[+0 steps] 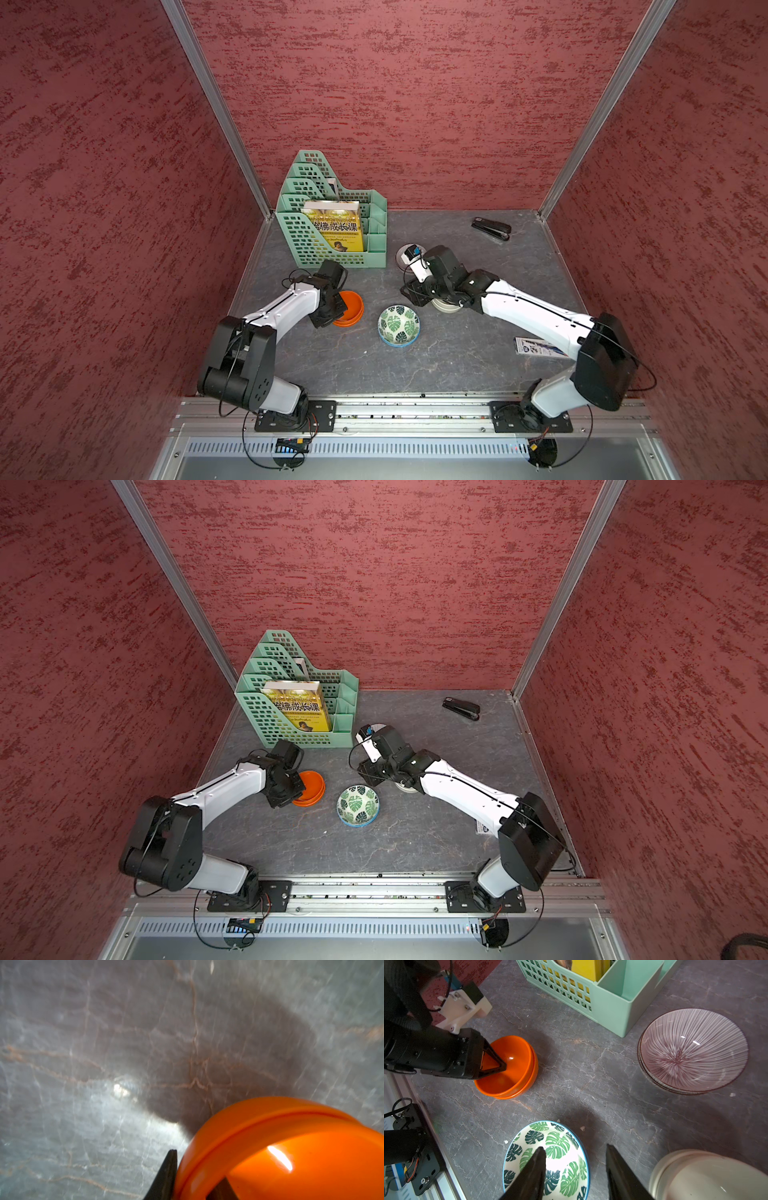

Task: Stack the bowls
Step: Move the bowl to the center of the board.

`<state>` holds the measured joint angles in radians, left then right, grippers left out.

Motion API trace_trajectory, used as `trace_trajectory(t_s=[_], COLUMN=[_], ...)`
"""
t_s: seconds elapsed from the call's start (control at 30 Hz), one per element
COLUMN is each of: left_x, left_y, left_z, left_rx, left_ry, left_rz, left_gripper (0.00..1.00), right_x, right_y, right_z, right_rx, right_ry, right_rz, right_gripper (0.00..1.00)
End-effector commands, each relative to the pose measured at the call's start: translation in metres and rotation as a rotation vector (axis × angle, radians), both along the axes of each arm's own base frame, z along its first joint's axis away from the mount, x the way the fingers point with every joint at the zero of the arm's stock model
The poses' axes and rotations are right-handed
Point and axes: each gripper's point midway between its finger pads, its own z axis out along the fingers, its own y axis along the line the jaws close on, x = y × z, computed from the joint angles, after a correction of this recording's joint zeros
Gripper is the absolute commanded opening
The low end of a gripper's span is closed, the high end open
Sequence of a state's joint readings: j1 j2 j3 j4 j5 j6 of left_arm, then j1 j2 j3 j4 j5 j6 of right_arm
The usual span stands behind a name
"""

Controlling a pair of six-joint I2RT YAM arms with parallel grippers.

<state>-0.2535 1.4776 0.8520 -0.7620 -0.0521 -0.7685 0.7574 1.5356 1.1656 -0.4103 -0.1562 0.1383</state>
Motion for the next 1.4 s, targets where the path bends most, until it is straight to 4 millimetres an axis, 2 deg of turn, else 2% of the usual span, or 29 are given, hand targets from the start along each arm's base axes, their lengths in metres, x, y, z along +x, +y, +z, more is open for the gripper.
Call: trace_trajectory(t_s=[0.0,0.2,0.33,0.4,0.47,0.57,0.7,0.87,0.93,1.03,1.17,1.37], left_x=[0.016,0.031,0.032,0.031,0.032,0.036,0.041,0.041,0.040,0.039,0.035,0.029], left_y=[0.006,0.000,-0.003,-0.003,-0.003,-0.001,0.002,0.009,0.011,0.012,0.003,-0.004], left_z=[-0.004,-0.006,-0.004,0.000,0.010,0.034,0.080,0.125,0.138,0.154,0.165,0.166], left_rx=[0.024,0.014,-0.005,-0.011,-0.012,-0.008,0.011,0.075,0.116,0.187,0.261,0.243], left_ry=[-0.015,-0.012,-0.022,-0.037,-0.066,-0.141,-0.250,-0.318,-0.341,-0.375,-0.384,-0.389], left_rz=[-0.012,-0.041,-0.049,-0.054,-0.055,-0.067,-0.101,-0.156,-0.177,-0.215,-0.273,-0.291], left_gripper=[0.25,0.27,0.36,0.52,0.60,0.75,0.99,1.00,1.00,1.00,1.00,0.99], right_x=[-0.003,-0.011,-0.016,-0.018,-0.019,-0.024,-0.038,-0.055,-0.058,-0.056,-0.050,-0.041], right_y=[0.002,0.000,-0.003,-0.004,-0.006,-0.012,-0.025,-0.039,-0.045,-0.042,-0.030,-0.022], right_z=[-0.006,-0.016,-0.021,-0.022,-0.023,-0.027,-0.031,-0.053,-0.054,-0.061,-0.075,-0.095], right_rx=[0.004,-0.012,-0.021,-0.026,-0.036,-0.053,-0.089,-0.135,-0.125,-0.100,-0.105,-0.126], right_ry=[0.035,0.064,0.076,0.084,0.094,0.117,0.157,0.228,0.228,0.238,0.247,0.262], right_rz=[0.009,-0.019,-0.028,-0.030,-0.043,-0.079,-0.142,-0.220,-0.255,-0.282,-0.300,-0.327], right_gripper=[0.50,0.50,0.51,0.52,0.52,0.52,0.53,0.54,0.55,0.55,0.55,0.55])
